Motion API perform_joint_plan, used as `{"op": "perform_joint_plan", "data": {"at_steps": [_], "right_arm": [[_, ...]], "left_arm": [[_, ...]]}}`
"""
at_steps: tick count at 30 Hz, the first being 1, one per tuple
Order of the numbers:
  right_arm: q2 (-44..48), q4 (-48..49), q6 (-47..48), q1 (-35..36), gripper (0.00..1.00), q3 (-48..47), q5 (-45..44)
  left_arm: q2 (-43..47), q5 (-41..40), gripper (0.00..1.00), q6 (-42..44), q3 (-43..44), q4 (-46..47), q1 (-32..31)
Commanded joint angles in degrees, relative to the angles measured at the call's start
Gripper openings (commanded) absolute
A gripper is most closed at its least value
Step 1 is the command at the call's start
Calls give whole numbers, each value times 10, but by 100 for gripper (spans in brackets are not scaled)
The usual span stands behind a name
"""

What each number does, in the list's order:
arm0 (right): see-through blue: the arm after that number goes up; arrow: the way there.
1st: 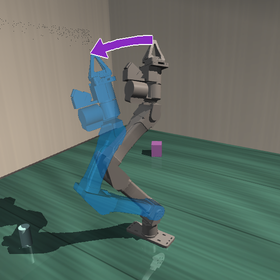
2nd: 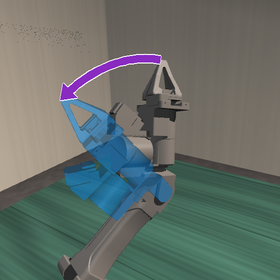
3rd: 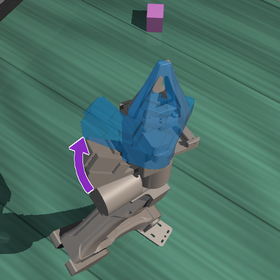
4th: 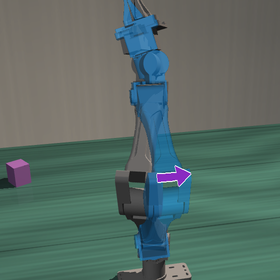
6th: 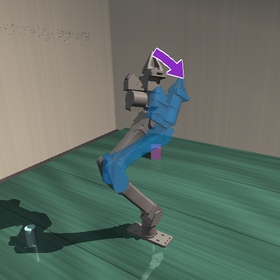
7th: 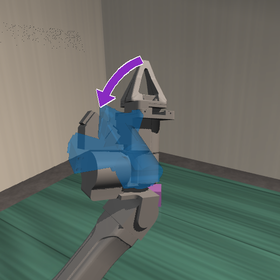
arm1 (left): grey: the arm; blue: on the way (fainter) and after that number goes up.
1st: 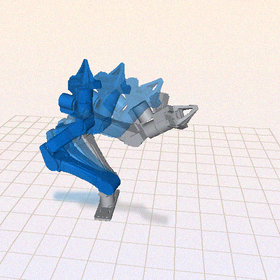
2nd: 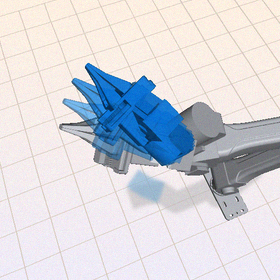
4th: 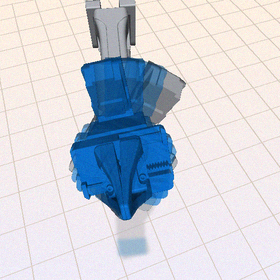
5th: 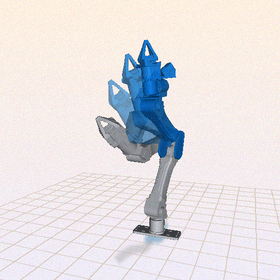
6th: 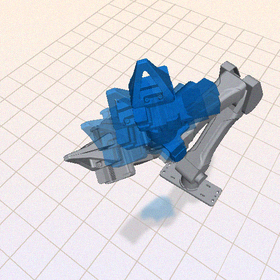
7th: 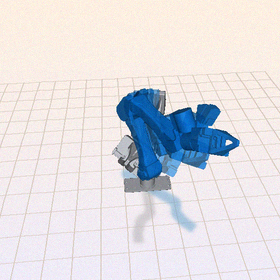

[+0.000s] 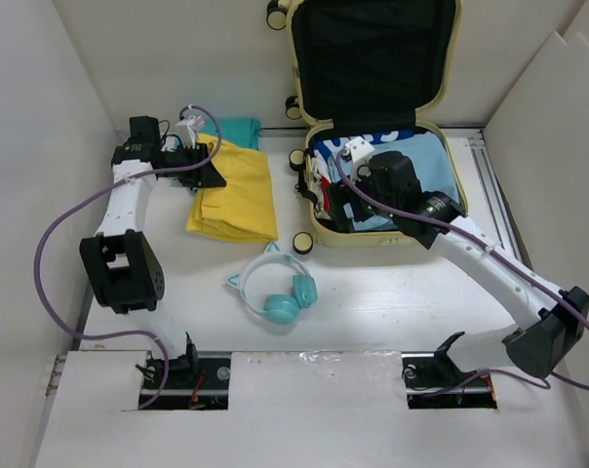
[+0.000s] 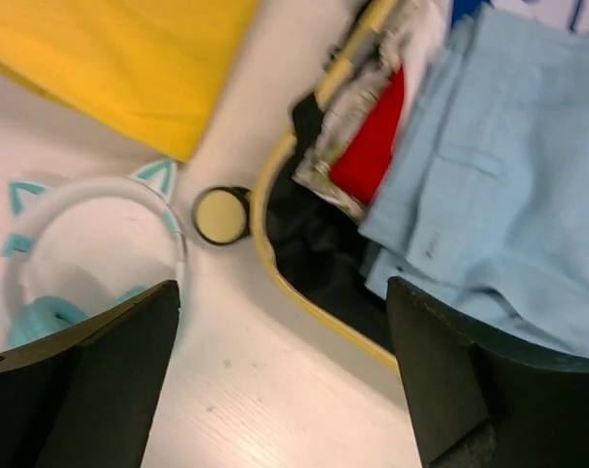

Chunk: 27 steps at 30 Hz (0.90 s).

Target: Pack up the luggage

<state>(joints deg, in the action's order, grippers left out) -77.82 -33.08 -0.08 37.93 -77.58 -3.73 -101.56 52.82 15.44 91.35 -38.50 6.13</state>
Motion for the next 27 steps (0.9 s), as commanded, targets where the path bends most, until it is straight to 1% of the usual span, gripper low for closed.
{"op": "perform_joint_plan", "data": {"at_steps": [1, 2, 3, 4, 5, 7, 8, 11, 12, 13, 14, 15, 16, 18, 19, 21, 22, 24, 27], "right_arm": [[24, 120, 14, 1, 91, 18, 105], [31, 156, 14, 1, 94, 33, 115], [36, 195, 14, 1, 97, 50, 148], [36, 195, 14, -6, 98, 50, 167], [36, 235, 2, -11, 98, 69, 191], [36, 268, -12, -25, 100, 85, 245], [36, 295, -19, -31, 100, 99, 253], [36, 308, -19, -37, 100, 104, 247], [36, 332, -26, -37, 100, 114, 247], [36, 350, -26, -44, 100, 120, 255], [36, 370, -37, -51, 100, 127, 281], [36, 390, -47, -71, 100, 134, 296], [36, 435, -76, -84, 100, 150, 313], [43, 477, -112, -126, 100, 168, 347], [50, 560, -157, -139, 100, 204, 365], [50, 644, -199, -157, 100, 228, 418], [44, 676, -211, -157, 100, 228, 427], [20, 676, -216, -157, 100, 211, 453], [-19, 688, -229, -152, 100, 189, 466]], "left_arm": [[81, 71, 0, 10, 44, -18, -15], [93, 64, 0, 10, 51, -24, -23], [116, 64, 0, 10, 57, -24, -34], [129, 64, 0, 10, 57, -15, -34], [139, 64, 0, 10, 63, -15, -42], [156, 88, 0, 10, 73, -7, -47], [168, 97, 0, 10, 80, -7, -47], [184, 124, 0, 5, 110, -12, -52], [184, 129, 0, 5, 124, -19, -58], [192, 141, 0, 5, 131, -19, -58], [197, 149, 0, 5, 131, -26, -65], [208, 159, 0, 10, 136, -26, -65], [213, 170, 0, 10, 136, -26, -71], [220, 199, 0, 10, 136, -26, -71], [225, 200, 0, -6, 141, -21, -76], [231, 205, 0, -33, 134, 7, -82], [231, 212, 0, -41, 134, 14, -88], [237, 218, 0, -64, 127, 34, -95], [242, 228, 0, -83, 121, 43, -95]]}}
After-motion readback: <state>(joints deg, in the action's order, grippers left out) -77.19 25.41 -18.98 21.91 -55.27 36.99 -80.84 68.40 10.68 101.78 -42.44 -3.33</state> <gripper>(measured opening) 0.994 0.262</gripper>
